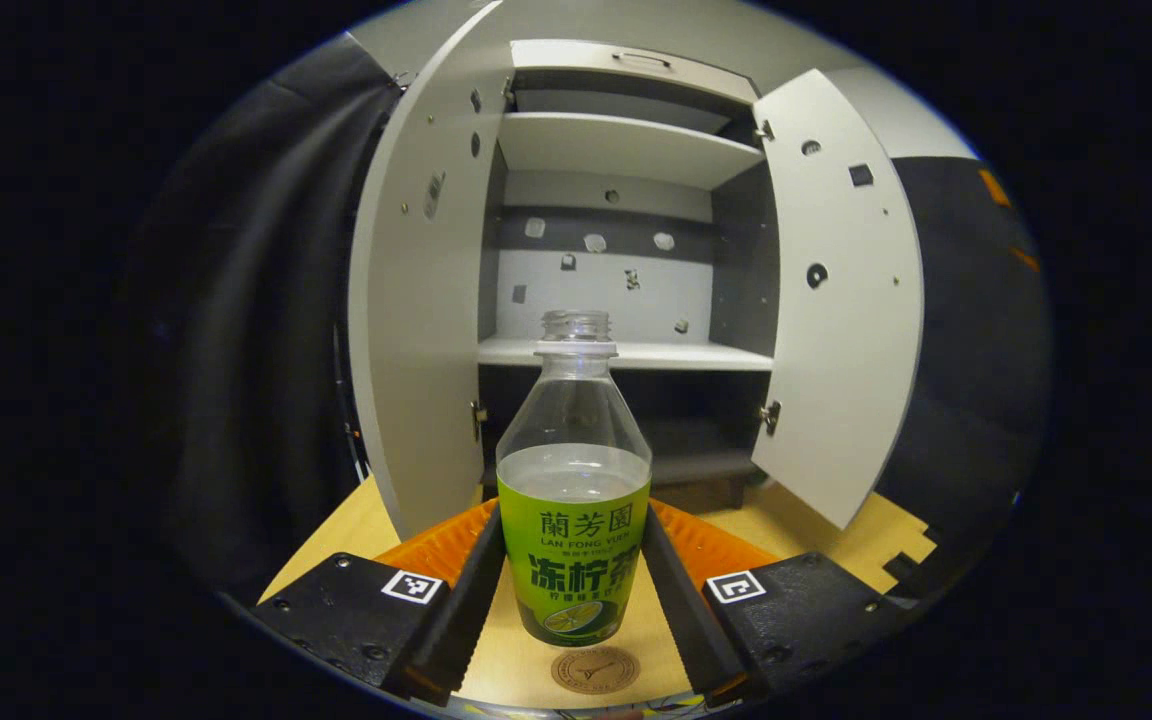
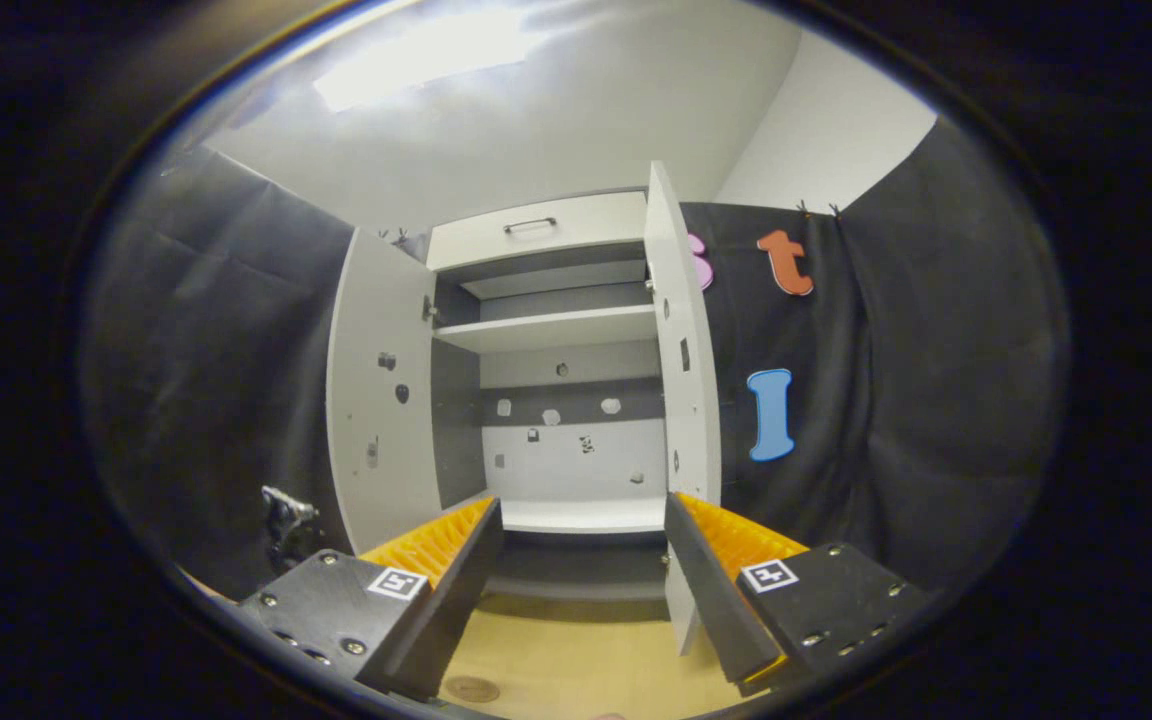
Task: Grasp the bottle in the cabinet with the left hand and place it on the coaster, then close the right door with the right hand and the left door with the left hand.
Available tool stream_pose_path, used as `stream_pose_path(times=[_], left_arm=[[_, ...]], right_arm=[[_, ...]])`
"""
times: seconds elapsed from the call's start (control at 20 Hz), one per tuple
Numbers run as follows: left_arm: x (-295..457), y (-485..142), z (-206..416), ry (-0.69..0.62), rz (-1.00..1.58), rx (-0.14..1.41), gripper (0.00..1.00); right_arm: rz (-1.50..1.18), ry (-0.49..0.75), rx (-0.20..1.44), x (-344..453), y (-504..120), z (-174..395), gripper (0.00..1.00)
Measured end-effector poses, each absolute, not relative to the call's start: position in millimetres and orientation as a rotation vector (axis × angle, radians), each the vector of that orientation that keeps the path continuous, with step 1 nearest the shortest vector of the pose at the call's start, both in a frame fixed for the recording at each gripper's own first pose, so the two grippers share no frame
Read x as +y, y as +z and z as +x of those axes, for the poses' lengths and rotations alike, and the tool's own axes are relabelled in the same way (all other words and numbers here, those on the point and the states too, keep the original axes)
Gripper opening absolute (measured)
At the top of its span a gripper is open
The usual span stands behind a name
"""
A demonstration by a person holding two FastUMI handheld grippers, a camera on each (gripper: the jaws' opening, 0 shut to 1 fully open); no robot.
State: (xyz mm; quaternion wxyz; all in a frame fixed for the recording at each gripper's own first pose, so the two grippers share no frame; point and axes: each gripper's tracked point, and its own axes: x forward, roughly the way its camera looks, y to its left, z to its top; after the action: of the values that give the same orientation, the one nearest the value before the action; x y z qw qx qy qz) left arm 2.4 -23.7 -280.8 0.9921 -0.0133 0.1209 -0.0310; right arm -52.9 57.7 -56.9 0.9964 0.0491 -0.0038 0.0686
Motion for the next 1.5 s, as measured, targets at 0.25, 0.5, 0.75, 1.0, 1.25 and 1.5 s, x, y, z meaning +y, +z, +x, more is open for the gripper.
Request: stream_pose_path(times=[0.25,0.5,0.75,1.0,1.25,1.5], left_arm=[[-48,-352,-5,-0.184,0.031,0.261,0.81],[-58,-385,-4,-0.245,-0.012,0.238,0.82],[-63,-424,-16,-0.303,0.032,0.298,0.81],[-57,-424,-15,-0.299,0.086,0.311,0.83],[-55,-421,-20,-0.333,0.066,0.340,0.84],[-47,-413,-20,-0.350,-0.013,0.386,0.84]], right_arm=[[0.061,0.083,0.032,56,-68,-38,0.98],[0.103,0.038,0.037,49,-74,-24,0.98],[0.094,-0.025,0.077,38,-89,-13,0.99],[0.141,0.013,0.040,50,-85,-8,0.99],[0.149,-0.015,0.021,46,-88,-3,0.99],[0.141,-0.014,-0.008,51,-89,6,0.99]])
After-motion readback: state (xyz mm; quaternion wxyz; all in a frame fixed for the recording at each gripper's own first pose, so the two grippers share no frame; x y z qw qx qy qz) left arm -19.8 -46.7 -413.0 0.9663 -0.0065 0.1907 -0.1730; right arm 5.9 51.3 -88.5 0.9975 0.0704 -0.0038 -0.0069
